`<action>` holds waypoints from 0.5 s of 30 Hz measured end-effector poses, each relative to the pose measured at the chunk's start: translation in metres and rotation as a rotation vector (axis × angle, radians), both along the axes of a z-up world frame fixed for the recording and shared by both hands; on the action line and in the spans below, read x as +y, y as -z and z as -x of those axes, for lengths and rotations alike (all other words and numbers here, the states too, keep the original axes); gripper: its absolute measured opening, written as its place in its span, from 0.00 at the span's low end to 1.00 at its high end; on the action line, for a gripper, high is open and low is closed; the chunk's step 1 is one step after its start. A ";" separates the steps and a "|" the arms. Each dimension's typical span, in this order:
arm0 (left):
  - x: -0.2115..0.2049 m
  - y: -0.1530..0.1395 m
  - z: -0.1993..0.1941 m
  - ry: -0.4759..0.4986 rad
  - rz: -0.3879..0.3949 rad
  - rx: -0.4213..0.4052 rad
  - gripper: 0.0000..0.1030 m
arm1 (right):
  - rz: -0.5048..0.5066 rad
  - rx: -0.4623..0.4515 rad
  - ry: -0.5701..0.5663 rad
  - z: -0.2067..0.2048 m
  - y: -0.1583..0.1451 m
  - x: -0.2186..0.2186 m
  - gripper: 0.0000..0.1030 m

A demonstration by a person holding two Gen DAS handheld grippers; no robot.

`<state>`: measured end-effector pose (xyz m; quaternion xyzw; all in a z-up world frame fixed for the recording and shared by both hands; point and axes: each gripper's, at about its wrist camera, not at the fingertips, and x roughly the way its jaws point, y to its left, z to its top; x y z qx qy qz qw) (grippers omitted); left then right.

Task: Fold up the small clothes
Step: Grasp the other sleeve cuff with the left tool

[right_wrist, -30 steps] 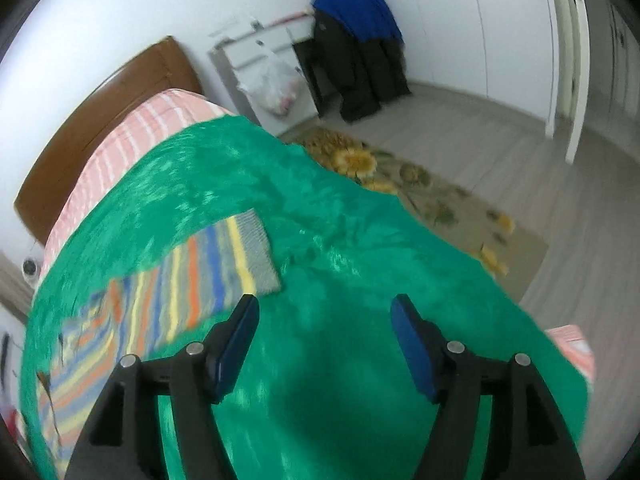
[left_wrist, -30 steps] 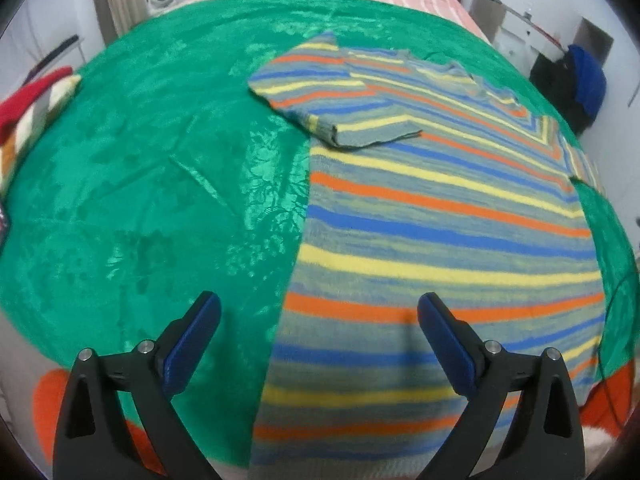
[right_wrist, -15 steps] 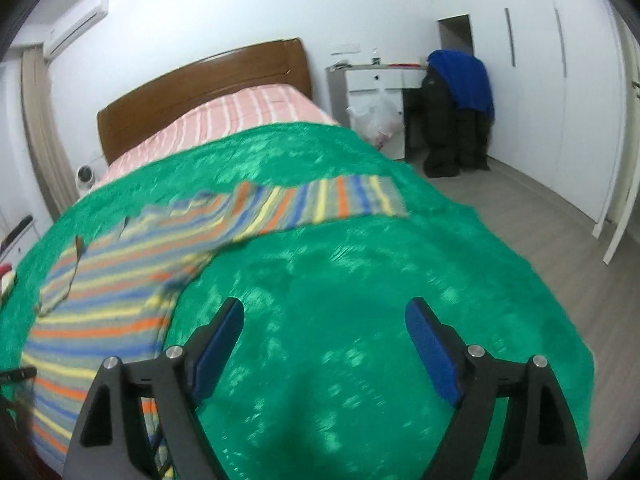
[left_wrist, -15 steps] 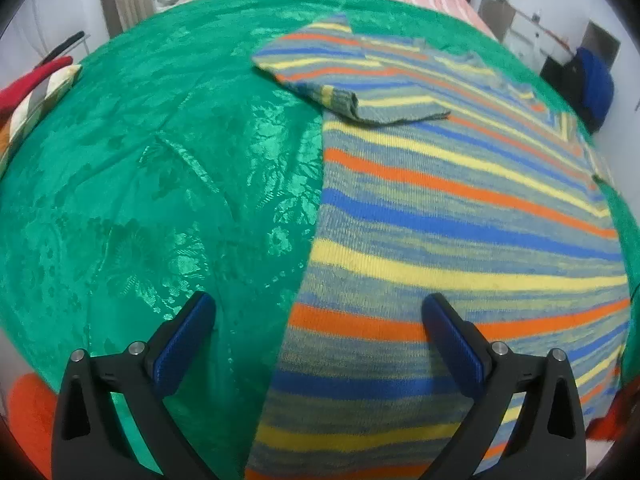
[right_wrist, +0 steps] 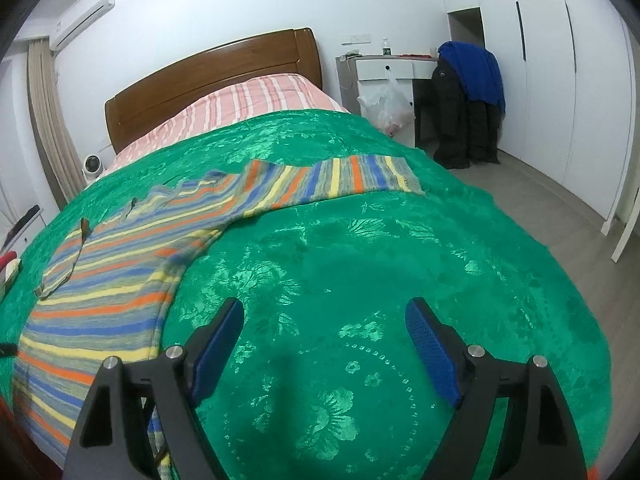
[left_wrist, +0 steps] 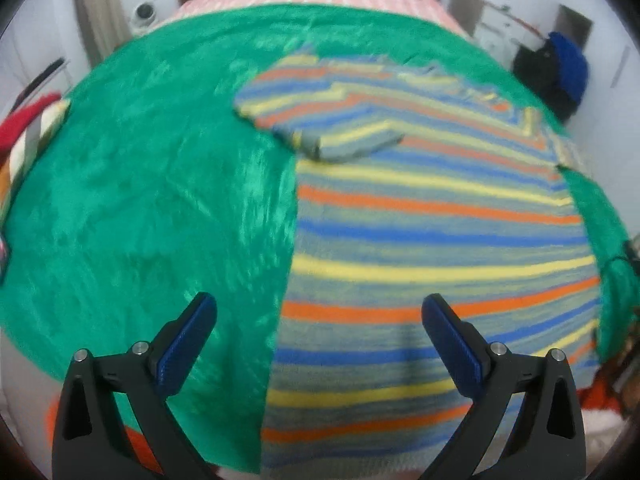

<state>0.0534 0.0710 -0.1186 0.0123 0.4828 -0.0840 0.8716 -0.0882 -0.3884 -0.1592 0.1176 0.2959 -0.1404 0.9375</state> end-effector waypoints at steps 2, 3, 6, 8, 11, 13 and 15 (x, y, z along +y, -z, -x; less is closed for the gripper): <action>0.010 -0.027 -0.012 0.012 0.015 -0.060 0.99 | 0.003 0.004 -0.007 -0.001 0.000 0.002 0.80; 0.015 -0.036 -0.020 0.006 0.024 -0.081 0.99 | 0.004 0.006 -0.013 -0.003 0.001 0.003 0.80; 0.023 -0.057 -0.054 0.011 0.060 -0.110 0.99 | -0.004 0.014 -0.027 -0.006 0.005 0.006 0.80; 0.007 -0.055 -0.077 0.091 0.040 -0.096 0.99 | -0.016 0.018 -0.027 -0.008 0.008 0.005 0.80; -0.037 -0.035 -0.091 0.278 -0.060 -0.073 0.95 | -0.029 0.027 -0.023 -0.010 0.010 0.002 0.80; -0.063 -0.007 -0.098 0.385 -0.196 -0.058 0.87 | -0.035 0.031 -0.019 -0.010 0.011 0.001 0.80; -0.076 0.023 -0.108 0.434 -0.280 -0.008 0.72 | -0.035 0.031 -0.017 -0.009 0.011 0.000 0.80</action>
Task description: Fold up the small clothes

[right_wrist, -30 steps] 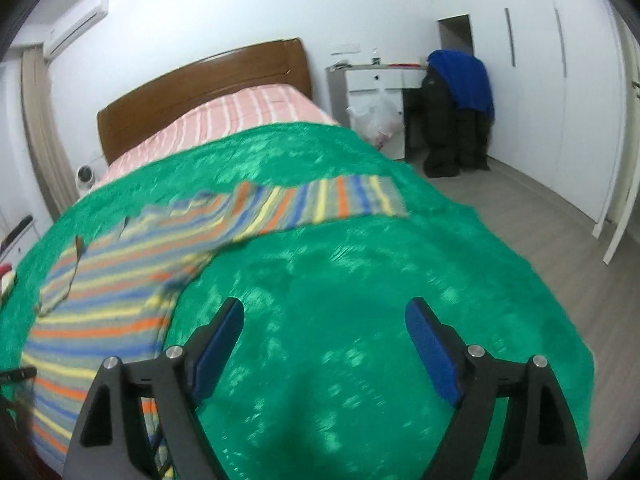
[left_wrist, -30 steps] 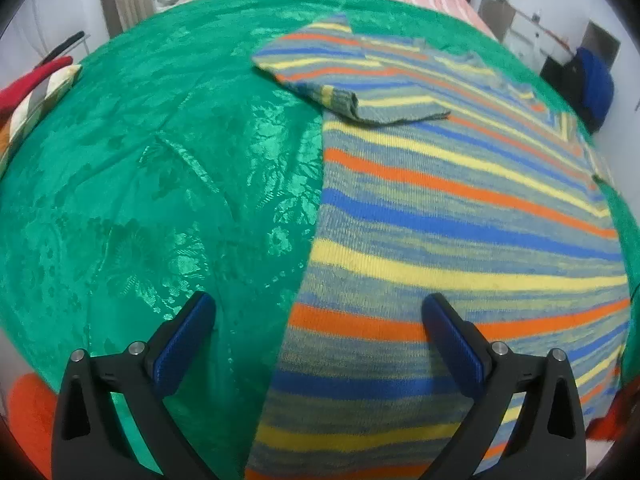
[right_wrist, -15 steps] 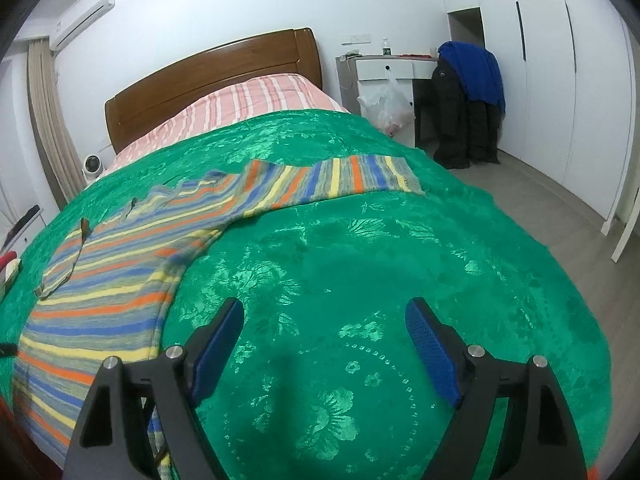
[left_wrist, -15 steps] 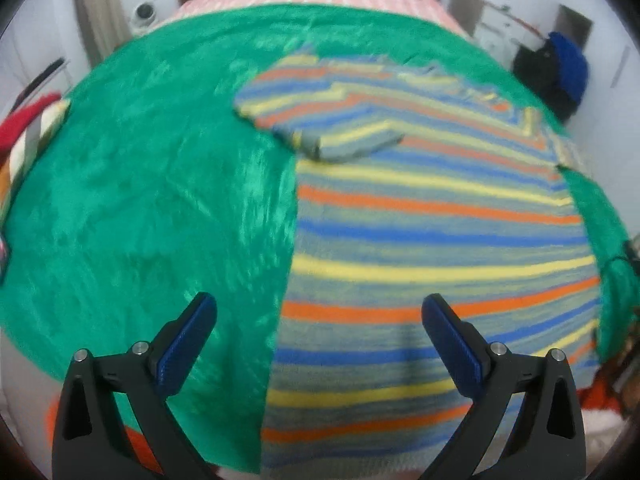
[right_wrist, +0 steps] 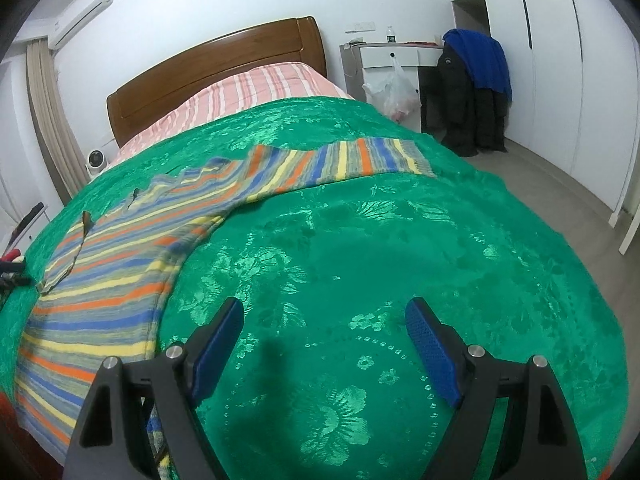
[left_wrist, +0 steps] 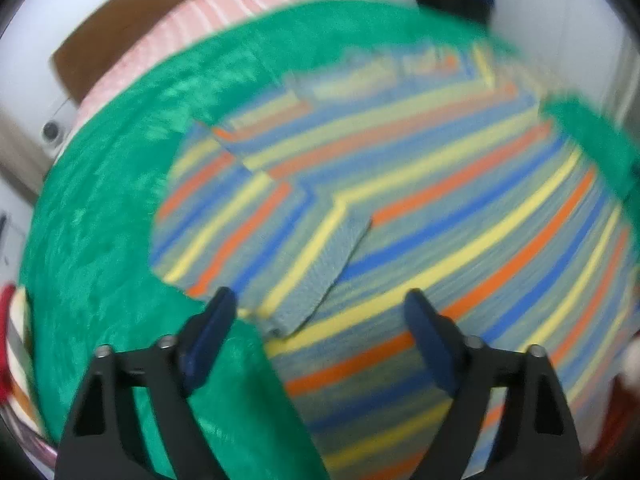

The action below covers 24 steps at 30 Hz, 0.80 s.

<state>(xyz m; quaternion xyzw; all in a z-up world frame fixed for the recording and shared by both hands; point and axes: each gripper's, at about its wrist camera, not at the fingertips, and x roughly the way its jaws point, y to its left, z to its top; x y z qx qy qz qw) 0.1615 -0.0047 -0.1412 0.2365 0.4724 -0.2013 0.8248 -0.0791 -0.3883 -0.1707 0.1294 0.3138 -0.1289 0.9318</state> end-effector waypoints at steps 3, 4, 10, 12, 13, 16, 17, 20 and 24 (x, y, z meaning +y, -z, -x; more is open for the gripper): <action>0.013 0.015 -0.025 -0.079 0.111 0.102 0.03 | 0.002 0.001 -0.001 0.000 0.000 0.000 0.80; 0.023 0.011 -0.033 -0.138 0.164 0.117 0.03 | 0.002 0.002 -0.001 0.000 0.000 0.000 0.80; 0.163 -0.056 -0.070 -0.585 0.568 -0.026 0.00 | 0.012 0.003 -0.004 -0.001 0.001 0.002 0.80; 0.218 -0.059 -0.083 -0.773 0.635 -0.047 0.00 | 0.011 0.007 -0.007 -0.002 0.002 0.002 0.80; 0.235 -0.055 -0.089 -0.830 0.644 -0.043 0.00 | 0.010 0.009 -0.008 -0.003 0.003 0.002 0.80; 0.263 -0.038 -0.101 -0.927 0.628 -0.024 0.00 | 0.015 0.015 -0.013 -0.006 0.005 0.004 0.81; 0.267 -0.031 -0.104 -0.950 0.606 -0.020 0.00 | 0.018 0.017 -0.014 -0.006 0.005 0.005 0.81; 0.282 -0.027 -0.097 -1.005 0.585 -0.045 0.00 | 0.024 0.022 -0.016 -0.007 0.006 0.006 0.81; 0.305 -0.024 -0.091 -1.055 0.580 -0.069 0.00 | 0.024 0.026 -0.014 -0.008 0.008 0.005 0.81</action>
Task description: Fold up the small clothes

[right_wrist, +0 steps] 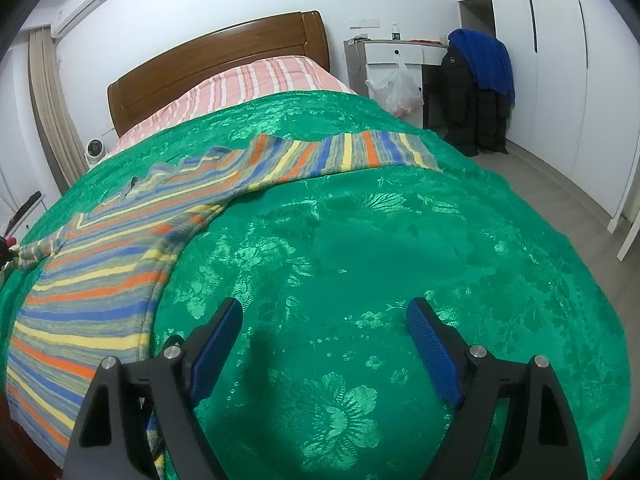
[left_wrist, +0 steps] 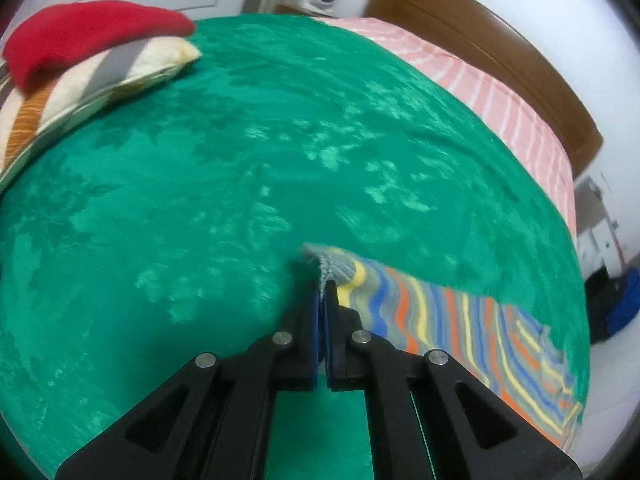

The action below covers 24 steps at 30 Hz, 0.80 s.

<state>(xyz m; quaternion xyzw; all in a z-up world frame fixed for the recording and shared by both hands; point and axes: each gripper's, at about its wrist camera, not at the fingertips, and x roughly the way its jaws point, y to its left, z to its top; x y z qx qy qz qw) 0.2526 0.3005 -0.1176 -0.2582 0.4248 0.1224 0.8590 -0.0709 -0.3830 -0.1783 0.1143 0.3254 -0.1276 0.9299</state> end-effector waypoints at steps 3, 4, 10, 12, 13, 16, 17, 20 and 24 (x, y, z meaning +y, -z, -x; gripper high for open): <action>-0.001 0.013 -0.009 0.007 -0.032 0.037 0.00 | -0.001 0.001 0.000 -0.002 0.002 0.000 0.82; -0.001 0.017 -0.009 0.005 -0.033 0.045 0.00 | -0.001 0.001 0.001 -0.001 0.002 0.000 0.83; 0.003 0.035 0.001 0.027 0.051 0.041 0.15 | 0.005 0.007 0.001 -0.003 0.003 0.001 0.83; 0.008 0.033 0.012 0.050 0.133 -0.021 0.49 | 0.005 0.007 0.001 -0.003 0.003 0.001 0.83; 0.013 0.031 0.018 0.053 0.169 -0.057 0.52 | 0.005 0.008 0.002 -0.004 0.003 0.001 0.83; 0.029 0.029 0.034 0.059 0.275 -0.138 0.55 | 0.009 0.009 0.002 -0.004 0.003 0.001 0.84; 0.033 0.031 0.038 0.064 0.304 -0.144 0.55 | 0.011 0.010 0.002 -0.004 0.004 0.001 0.84; 0.028 0.037 0.039 0.124 0.303 -0.131 0.55 | 0.013 0.010 0.003 -0.005 0.005 0.002 0.85; 0.002 0.041 0.027 0.204 0.263 -0.119 0.54 | 0.016 0.011 0.004 -0.006 0.005 0.002 0.86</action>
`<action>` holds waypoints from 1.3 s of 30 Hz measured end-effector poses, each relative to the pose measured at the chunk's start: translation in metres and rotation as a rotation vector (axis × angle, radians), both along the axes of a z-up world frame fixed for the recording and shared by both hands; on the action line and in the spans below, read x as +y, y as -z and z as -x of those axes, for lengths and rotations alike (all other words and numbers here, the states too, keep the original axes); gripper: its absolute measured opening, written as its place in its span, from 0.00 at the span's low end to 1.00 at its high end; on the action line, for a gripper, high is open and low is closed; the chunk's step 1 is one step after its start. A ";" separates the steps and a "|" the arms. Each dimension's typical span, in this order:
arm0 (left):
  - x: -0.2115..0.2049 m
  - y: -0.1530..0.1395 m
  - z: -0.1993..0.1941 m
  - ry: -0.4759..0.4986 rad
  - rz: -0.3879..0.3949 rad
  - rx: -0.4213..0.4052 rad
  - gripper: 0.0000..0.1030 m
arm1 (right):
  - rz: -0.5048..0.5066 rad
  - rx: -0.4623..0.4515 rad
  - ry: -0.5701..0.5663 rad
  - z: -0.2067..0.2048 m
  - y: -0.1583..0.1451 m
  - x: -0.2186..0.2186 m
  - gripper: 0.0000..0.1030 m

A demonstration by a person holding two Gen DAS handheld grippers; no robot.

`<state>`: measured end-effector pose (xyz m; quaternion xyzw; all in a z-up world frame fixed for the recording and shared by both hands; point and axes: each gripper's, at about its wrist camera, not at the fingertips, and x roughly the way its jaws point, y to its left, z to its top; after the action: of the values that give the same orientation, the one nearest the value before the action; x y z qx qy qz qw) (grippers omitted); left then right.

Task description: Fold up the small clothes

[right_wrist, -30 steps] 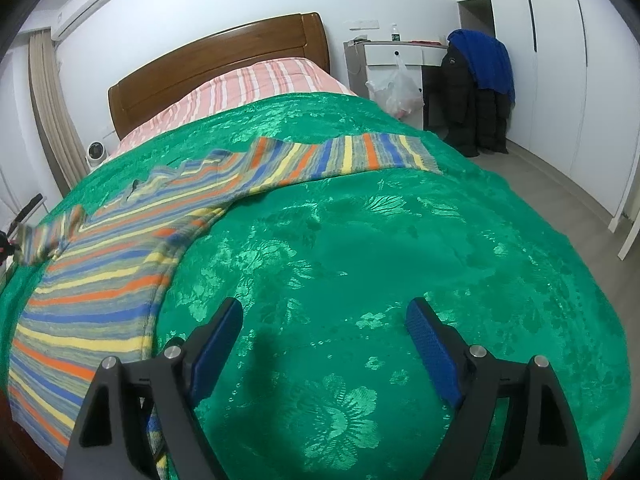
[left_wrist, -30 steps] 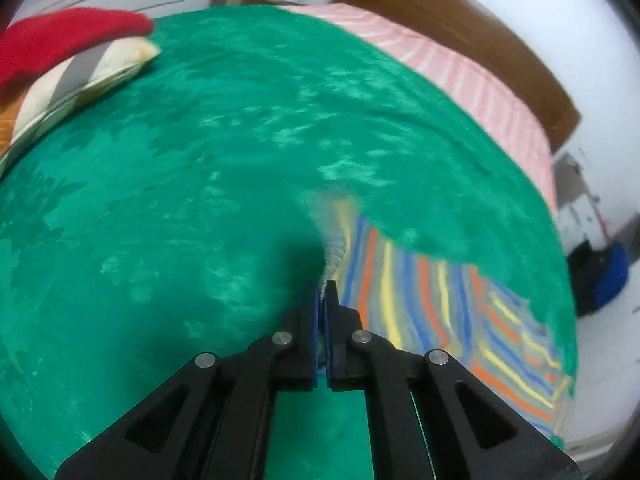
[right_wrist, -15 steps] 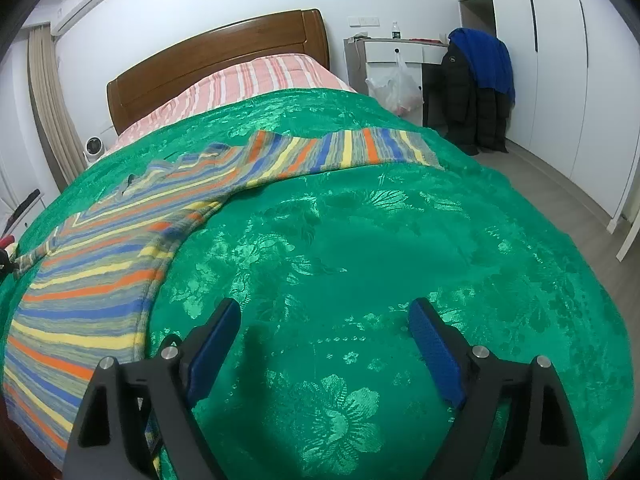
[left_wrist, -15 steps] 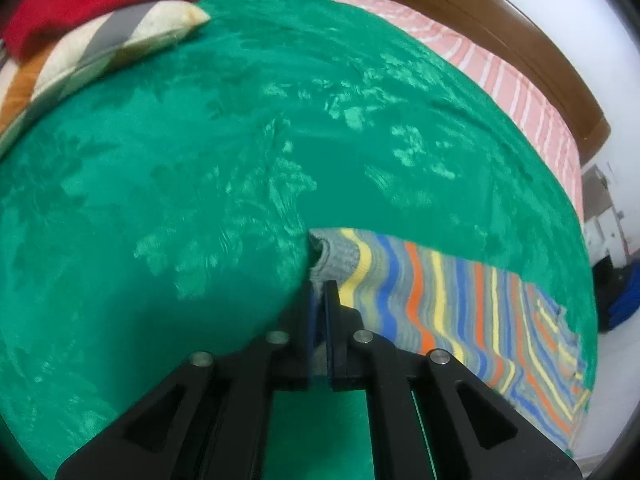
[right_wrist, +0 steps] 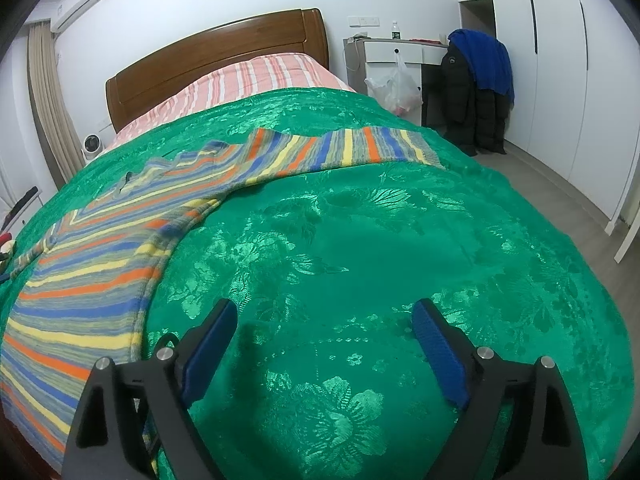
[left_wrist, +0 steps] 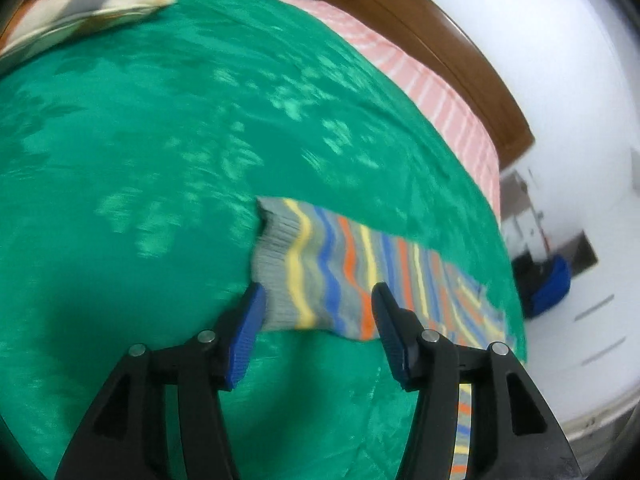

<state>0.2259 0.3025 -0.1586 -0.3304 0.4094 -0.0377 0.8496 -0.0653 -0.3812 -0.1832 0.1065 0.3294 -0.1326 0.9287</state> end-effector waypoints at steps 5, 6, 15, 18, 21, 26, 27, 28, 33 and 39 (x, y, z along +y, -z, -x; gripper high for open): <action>-0.022 0.011 -0.010 0.030 -0.119 0.121 0.00 | 0.001 0.001 -0.001 0.000 0.000 0.001 0.86; -0.020 0.007 -0.008 0.024 -0.156 0.133 0.00 | 0.002 0.001 -0.001 0.000 0.001 0.001 0.86; 0.009 0.007 0.011 -0.040 -0.173 0.140 0.02 | 0.003 0.001 0.000 0.000 0.002 0.001 0.87; -0.002 -0.003 0.030 -0.076 -0.195 0.121 0.32 | 0.004 0.001 -0.001 0.000 0.002 0.002 0.87; -0.026 -0.021 0.063 -0.064 -0.223 0.004 0.82 | 0.007 0.002 -0.003 -0.001 0.002 0.001 0.87; -0.086 -0.015 0.092 0.074 -0.319 -0.065 0.93 | -0.005 0.001 -0.003 -0.003 0.006 0.000 0.91; -0.101 -0.011 0.089 0.119 -0.363 -0.070 0.93 | -0.006 0.001 -0.003 -0.003 0.007 0.000 0.92; -0.113 -0.010 0.087 0.152 -0.402 -0.080 0.93 | -0.005 0.002 -0.004 -0.004 0.008 0.000 0.92; -0.151 0.003 0.055 0.283 -0.498 -0.143 1.00 | 0.010 0.006 -0.010 -0.003 0.013 0.001 0.92; -0.163 0.024 0.044 0.322 -0.592 -0.071 1.00 | 0.018 0.008 -0.011 -0.004 0.015 0.002 0.93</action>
<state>0.1816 0.1395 -0.1825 0.0010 0.4195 -0.0626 0.9056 -0.0610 -0.3794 -0.1979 0.0956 0.3327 -0.1310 0.9290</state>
